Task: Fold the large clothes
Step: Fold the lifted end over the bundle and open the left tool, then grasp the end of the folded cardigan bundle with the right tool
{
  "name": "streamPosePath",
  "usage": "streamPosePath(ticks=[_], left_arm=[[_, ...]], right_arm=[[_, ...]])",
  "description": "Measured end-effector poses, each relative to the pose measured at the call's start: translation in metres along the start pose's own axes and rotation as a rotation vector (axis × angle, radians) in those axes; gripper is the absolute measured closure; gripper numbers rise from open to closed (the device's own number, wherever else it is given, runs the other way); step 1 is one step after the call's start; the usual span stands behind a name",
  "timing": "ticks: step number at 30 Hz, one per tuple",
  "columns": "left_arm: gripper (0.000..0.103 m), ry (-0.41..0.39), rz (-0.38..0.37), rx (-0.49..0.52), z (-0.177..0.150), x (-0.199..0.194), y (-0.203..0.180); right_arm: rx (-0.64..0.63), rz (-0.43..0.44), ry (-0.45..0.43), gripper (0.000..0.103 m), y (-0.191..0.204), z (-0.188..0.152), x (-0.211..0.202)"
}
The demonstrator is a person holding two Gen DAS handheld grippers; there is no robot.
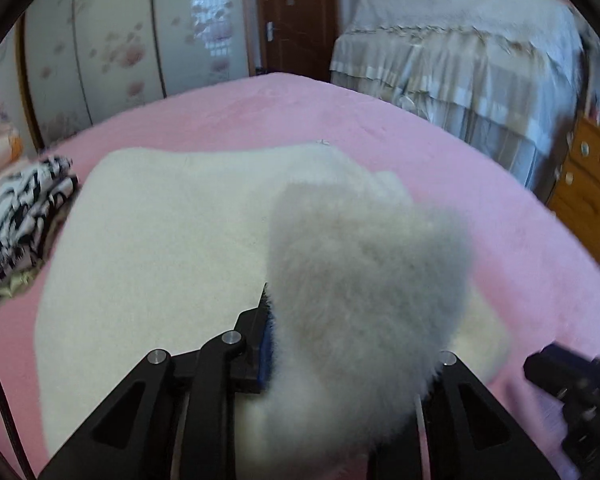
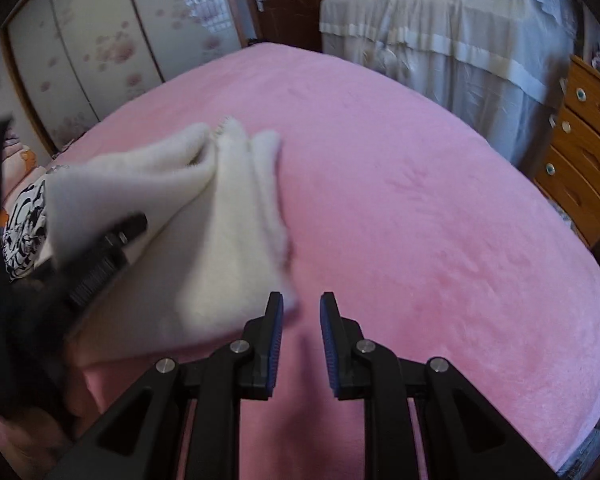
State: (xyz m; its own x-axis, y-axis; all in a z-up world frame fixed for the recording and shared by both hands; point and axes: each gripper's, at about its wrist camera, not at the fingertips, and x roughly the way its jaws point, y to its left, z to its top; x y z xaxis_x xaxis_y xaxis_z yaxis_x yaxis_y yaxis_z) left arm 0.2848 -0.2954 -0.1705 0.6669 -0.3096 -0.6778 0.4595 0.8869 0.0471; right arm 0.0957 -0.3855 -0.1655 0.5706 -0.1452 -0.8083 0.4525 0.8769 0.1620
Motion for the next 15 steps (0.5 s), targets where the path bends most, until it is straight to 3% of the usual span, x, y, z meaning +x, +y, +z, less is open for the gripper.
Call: streamPosePath(ticks=[3, 5, 7, 11, 13, 15], left_arm=[[0.063, 0.002, -0.057, -0.004, 0.005, -0.01, 0.007], [0.03, 0.032, -0.147, -0.042, 0.011, -0.02, 0.017], [0.014, 0.045, -0.198, -0.075, 0.013, -0.035, 0.025], [0.014, 0.051, -0.302, -0.134, 0.015, -0.071, 0.054], [0.014, 0.032, -0.324, -0.158, 0.013, -0.088, 0.081], [0.014, 0.025, -0.269, -0.218, 0.012, -0.098, 0.113]], right_arm=[[-0.016, 0.012, 0.003, 0.084, 0.005, -0.006, 0.0], [-0.018, 0.027, 0.005, 0.084, 0.012, -0.001, 0.002], [-0.016, 0.048, -0.001, 0.084, 0.011, 0.002, -0.002], [-0.029, 0.089, -0.025, 0.084, 0.017, 0.015, -0.015], [-0.031, 0.136, -0.03, 0.071, 0.017, 0.024, -0.021], [-0.024, 0.19, -0.034, 0.055, 0.02, 0.033, -0.027]])
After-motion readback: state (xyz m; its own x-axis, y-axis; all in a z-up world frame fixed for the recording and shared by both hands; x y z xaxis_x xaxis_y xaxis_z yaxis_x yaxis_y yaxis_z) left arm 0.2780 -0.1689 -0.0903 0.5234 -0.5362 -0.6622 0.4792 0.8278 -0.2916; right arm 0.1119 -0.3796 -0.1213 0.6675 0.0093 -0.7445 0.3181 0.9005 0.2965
